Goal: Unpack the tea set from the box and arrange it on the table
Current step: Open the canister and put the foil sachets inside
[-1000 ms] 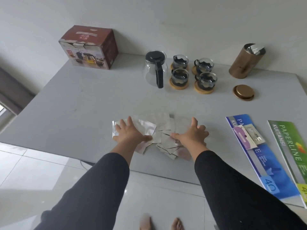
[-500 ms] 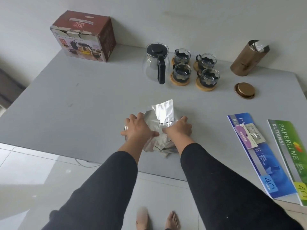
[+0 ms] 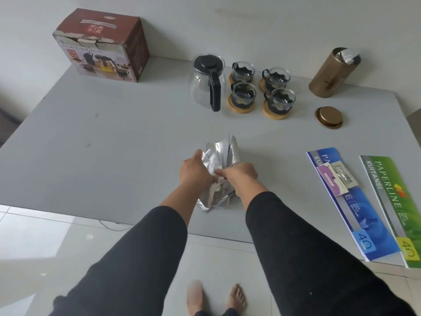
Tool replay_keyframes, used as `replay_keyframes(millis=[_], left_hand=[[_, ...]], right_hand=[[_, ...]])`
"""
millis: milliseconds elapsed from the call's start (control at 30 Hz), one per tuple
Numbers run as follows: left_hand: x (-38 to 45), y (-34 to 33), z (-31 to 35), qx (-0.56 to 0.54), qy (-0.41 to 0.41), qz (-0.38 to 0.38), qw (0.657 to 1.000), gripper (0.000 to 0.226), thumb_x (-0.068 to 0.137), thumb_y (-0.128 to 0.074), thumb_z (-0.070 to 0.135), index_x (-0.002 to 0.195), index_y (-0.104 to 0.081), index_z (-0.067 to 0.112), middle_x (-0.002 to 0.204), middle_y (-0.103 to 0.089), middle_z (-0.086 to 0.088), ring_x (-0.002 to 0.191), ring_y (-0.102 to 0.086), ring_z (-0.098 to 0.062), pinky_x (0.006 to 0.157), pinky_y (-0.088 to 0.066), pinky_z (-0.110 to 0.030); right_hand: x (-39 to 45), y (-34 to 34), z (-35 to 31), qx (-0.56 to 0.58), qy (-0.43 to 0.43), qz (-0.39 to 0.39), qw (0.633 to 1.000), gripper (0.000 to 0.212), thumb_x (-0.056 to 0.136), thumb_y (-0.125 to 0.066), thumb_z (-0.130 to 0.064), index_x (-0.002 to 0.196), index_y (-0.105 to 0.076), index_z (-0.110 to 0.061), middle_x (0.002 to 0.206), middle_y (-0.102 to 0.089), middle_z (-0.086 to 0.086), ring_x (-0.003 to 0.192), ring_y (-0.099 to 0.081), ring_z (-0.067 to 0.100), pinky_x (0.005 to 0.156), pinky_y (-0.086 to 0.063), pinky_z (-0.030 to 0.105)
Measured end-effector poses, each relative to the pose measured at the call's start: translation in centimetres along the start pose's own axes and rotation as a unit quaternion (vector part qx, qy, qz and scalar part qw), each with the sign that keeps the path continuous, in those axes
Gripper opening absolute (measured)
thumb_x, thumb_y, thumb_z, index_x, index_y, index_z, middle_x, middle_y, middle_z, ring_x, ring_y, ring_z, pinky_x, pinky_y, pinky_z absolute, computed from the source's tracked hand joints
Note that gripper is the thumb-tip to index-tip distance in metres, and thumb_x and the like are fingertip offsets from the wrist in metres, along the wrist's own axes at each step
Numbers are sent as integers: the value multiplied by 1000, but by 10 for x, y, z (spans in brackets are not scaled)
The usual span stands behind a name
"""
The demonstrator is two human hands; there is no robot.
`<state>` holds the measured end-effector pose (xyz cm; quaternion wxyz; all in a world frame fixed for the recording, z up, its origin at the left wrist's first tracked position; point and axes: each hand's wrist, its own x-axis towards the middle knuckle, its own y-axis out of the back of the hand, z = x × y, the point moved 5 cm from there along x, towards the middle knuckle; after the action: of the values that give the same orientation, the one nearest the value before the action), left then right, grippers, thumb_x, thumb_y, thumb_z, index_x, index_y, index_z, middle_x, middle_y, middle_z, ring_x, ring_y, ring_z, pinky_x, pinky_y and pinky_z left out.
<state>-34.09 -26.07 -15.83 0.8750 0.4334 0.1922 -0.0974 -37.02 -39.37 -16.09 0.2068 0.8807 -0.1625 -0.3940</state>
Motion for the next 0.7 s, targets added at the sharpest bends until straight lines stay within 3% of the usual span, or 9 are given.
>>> replay_keyframes(millis=[100, 233, 400, 533, 700], left_hand=[[3, 3, -4, -14, 21, -21, 999, 59, 70, -81, 33, 113, -45, 16, 102, -56, -4, 86, -47, -20, 69, -39, -27], [4, 4, -8, -48, 39, -55, 997, 68, 74, -78, 30, 131, -44, 15, 123, -56, -5, 112, -53, -25, 79, -40, -28], [1, 5, -2, -62, 40, -68, 995, 73, 76, -77, 32, 136, -40, 15, 131, -53, -6, 119, -52, -29, 87, -43, -32], [-3, 6, 16, -73, 22, -77, 994, 86, 77, -77, 31, 147, -28, 19, 141, -45, -4, 126, -47, -28, 94, -42, -34], [-5, 5, 44, -74, -13, -86, 993, 90, 76, -77, 32, 148, -25, 21, 143, -43, -4, 124, -49, -29, 90, -44, -34]], right_hand=[[2, -1, 6, 24, -39, -2, 999, 28, 71, -80, -20, 70, -54, -12, 74, -62, 4, 73, -62, 21, 65, -49, 25], [4, 0, 14, 37, -62, 12, 997, 29, 75, -74, -14, 61, -48, -13, 64, -56, 3, 58, -56, 19, 53, -46, 22], [7, 3, 23, 149, -70, 14, 986, 19, 66, -79, -8, 71, -61, -7, 76, -66, 7, 78, -67, 25, 71, -56, 31], [4, 19, 26, 196, -73, 15, 978, 25, 67, -79, -7, 88, -66, -4, 75, -65, 6, 74, -66, 23, 72, -56, 31], [1, 48, 20, 230, -52, 22, 972, 19, 69, -77, -4, 77, -61, -7, 69, -61, 5, 78, -66, 24, 82, -57, 38]])
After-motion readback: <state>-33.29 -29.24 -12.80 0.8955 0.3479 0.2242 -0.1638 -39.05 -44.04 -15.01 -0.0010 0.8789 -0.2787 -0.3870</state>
